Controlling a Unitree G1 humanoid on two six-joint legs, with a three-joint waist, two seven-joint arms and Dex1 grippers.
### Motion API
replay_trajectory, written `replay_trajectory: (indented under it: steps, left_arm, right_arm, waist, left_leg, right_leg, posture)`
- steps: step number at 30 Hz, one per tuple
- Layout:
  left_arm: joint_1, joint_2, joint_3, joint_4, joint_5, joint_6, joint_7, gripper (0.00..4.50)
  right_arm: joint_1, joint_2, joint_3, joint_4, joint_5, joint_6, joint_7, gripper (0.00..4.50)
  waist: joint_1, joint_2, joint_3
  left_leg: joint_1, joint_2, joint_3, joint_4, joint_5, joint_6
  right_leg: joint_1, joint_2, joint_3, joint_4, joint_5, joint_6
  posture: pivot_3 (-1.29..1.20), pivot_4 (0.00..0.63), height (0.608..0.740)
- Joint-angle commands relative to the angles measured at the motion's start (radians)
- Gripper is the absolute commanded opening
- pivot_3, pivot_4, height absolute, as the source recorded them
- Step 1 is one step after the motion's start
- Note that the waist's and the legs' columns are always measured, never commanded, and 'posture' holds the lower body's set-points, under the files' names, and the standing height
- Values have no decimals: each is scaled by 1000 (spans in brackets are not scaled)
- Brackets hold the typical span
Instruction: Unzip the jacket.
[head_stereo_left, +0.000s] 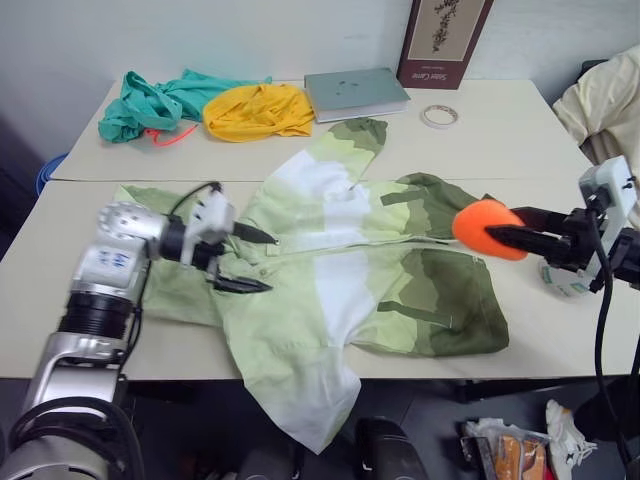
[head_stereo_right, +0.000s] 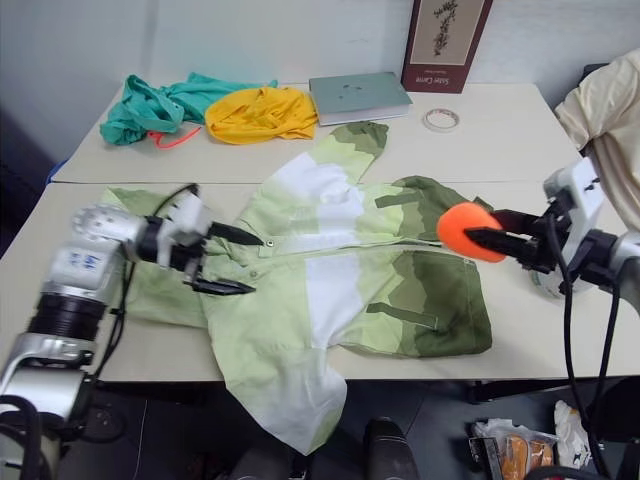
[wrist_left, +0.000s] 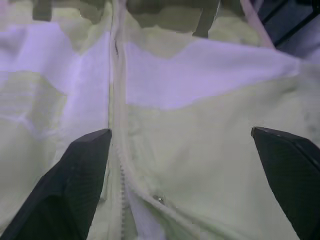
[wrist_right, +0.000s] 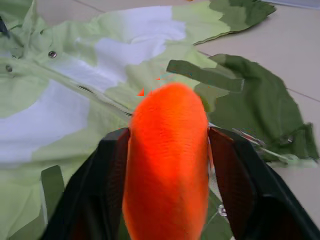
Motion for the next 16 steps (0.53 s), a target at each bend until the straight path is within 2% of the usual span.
replay_trajectory:
  steps: [1, 3, 4, 7, 11, 14, 16]
  left_arm:
    - [7, 101, 106, -132, -132, 194, -19, 4500]
    - [23, 169, 151, -165, -162, 256, -13, 4500]
    - [37, 199, 170, -170, -166, 264, -11, 4500]
    - [117, 304, 230, -126, -125, 199, -24, 4500]
    - [277, 441, 358, -59, -120, 136, -90, 4500]
    - [377, 504, 409, -22, -113, 83, -119, 4500]
    - [375, 506, 407, 12, -110, 64, -71, 4500]
  right_arm:
    - [48, -74, -27, -13, -34, -31, 39, 3721]
    - [72, -111, -41, 24, -73, -57, 46, 4401]
    - [86, -130, -48, 40, -92, -74, 54, 4458]
    - [145, -203, -110, 105, -139, -139, 121, 4458]
    - [205, -270, -289, 192, -117, -147, 240, 4458]
    - [243, -283, -369, 208, -107, -125, 300, 4458]
    - [292, -286, -411, 209, -120, -137, 354, 4458]
  waist:
    - [4, 0, 0]
    - [3, 0, 0]
    - [3, 0, 0]
    - [-1, 1, 0]
    - [-5, 2, 1]
    - [-7, 2, 1]
    - [-7, 2, 1]
  left_leg:
    - [0, 0, 0, 0, 0, 0]
    - [0, -1, 0, 0, 0, 0]
    - [0, -1, 0, 0, 0, 0]
    - [1, 0, 0, -1, 0, 0]
    - [1, 0, 1, -3, 0, 0]
    - [2, 1, 1, -4, 0, 0]
    - [3, 2, 1, -5, 0, 0]
  right_leg:
    - [0, 0, 0, 0, 0, 0]
    - [1, 0, 0, 0, 0, 0]
    - [1, 0, 0, -1, 0, 0]
    - [1, 0, 0, -1, 0, 0]
    - [0, 1, 0, -2, 0, 0]
    - [1, 1, 0, -6, 0, -1]
    - [3, 1, 0, -10, 0, -1]
  posture:
    - [0, 150, 740]
    - [0, 150, 740]
    - [0, 150, 740]
    - [0, 150, 740]
    - [0, 150, 740]
    - [0, 150, 740]
    - [0, 150, 740]
